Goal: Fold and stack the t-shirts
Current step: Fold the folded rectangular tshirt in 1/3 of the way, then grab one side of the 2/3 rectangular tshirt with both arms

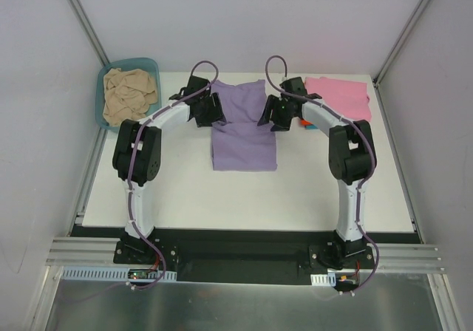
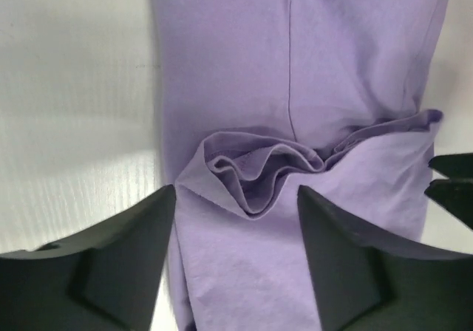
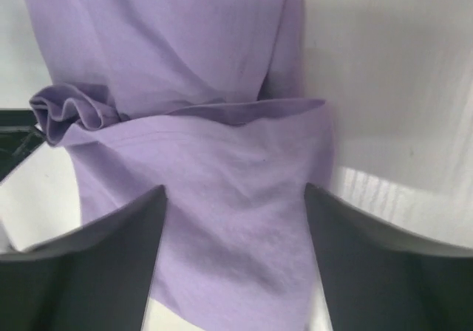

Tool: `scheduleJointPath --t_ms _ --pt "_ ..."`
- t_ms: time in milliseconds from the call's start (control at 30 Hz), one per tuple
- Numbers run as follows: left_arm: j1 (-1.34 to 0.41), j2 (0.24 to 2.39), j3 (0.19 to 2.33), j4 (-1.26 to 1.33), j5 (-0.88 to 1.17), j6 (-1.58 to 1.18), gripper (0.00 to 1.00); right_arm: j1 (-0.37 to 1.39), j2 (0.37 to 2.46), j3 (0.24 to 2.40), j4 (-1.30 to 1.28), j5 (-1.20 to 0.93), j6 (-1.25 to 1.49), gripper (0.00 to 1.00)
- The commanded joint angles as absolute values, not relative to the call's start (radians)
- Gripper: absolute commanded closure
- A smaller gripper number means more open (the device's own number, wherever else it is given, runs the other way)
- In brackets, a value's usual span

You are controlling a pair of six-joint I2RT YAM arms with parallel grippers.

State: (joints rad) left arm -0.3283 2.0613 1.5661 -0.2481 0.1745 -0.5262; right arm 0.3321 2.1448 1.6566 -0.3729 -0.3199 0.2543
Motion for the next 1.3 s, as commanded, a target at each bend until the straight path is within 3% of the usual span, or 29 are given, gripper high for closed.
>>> scheduleJointPath --t_ms 0,33,67,100,433,900,1133,1267 --pt "-0.322 2.005 1.615 -0.282 0.201 -0.525 0.17 0.327 2.091 1.718 -0.442 -0.34 0.21 0.07" --pt "-0.322 1.988 1.606 -0.284 0.207 -0.528 0.11 0.328 2.056 1.707 -0.449 -0.344 0.207 0.02" --pt "-0.322 1.947 1.594 -0.284 0.215 -0.537 0.02 0.33 2.034 1.677 -0.454 -0.344 0.204 0.03" --pt "-0.325 1.922 1.562 -0.284 0.23 -0.54 0.01 0.33 2.007 1.651 -0.454 -0.341 0.199 0.03" --pt "-0.474 1.689 1.299 -0.275 0.232 -0.598 0.01 0.422 1.692 1.225 -0.318 -0.392 0.279 0.03" --pt "-0.511 1.861 1.162 -0.262 0.238 -0.689 0.01 0.476 1.844 1.129 -0.212 -0.399 0.353 0.03" --pt "-0.522 1.804 0.984 -0.245 0.215 -0.716 0.01 0.526 1.729 0.974 -0.198 -0.344 0.342 0.03" --pt "-0.541 1.655 0.832 -0.241 0.209 -0.73 0.01 0.587 1.625 0.862 -0.199 -0.31 0.351 0.03"
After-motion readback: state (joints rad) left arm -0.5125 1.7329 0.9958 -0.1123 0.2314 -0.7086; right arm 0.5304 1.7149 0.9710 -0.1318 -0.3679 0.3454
